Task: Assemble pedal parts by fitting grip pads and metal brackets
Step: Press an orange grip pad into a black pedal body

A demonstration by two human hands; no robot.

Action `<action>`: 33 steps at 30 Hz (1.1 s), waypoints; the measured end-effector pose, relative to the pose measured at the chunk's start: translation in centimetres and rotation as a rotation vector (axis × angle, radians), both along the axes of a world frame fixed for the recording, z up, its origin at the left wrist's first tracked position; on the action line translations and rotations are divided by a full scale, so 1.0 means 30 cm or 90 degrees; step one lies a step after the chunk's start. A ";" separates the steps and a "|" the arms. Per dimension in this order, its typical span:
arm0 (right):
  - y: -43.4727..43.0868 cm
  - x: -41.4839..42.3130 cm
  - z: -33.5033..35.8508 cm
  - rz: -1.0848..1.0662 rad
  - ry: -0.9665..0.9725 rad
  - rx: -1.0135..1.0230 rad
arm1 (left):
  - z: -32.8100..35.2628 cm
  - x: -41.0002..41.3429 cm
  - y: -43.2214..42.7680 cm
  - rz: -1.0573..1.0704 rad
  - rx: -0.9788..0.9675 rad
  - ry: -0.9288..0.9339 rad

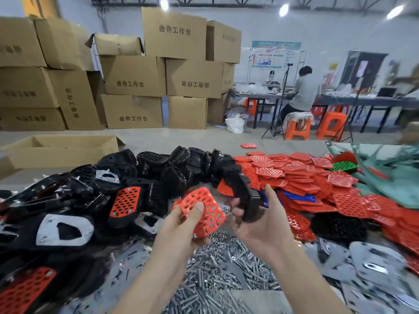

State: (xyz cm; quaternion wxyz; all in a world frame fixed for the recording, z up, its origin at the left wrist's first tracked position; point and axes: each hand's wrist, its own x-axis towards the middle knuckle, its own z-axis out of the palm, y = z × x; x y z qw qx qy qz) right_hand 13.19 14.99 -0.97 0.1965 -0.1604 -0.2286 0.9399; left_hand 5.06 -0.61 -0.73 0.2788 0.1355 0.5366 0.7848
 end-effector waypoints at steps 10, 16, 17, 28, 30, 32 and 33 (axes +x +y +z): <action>-0.073 0.260 -0.026 0.021 0.129 -0.057 | -0.031 0.212 0.025 -0.074 0.085 -0.058; -0.052 0.308 -0.079 -0.040 0.025 0.070 | -0.072 0.245 0.042 -0.080 0.076 -0.067; -0.053 0.306 -0.086 -0.048 0.012 0.085 | -0.079 0.247 0.044 -0.083 0.065 -0.054; -0.004 0.285 -0.144 -0.029 -0.017 0.222 | -0.121 0.234 0.061 -0.087 0.012 0.103; -0.009 0.283 -0.146 -0.028 -0.021 0.238 | -0.127 0.233 0.061 -0.091 0.007 0.117; -0.013 0.283 -0.146 -0.018 -0.021 0.245 | -0.125 0.236 0.059 -0.093 0.005 0.138; -0.017 0.284 -0.145 -0.017 -0.023 0.247 | -0.123 0.237 0.056 -0.095 0.002 0.156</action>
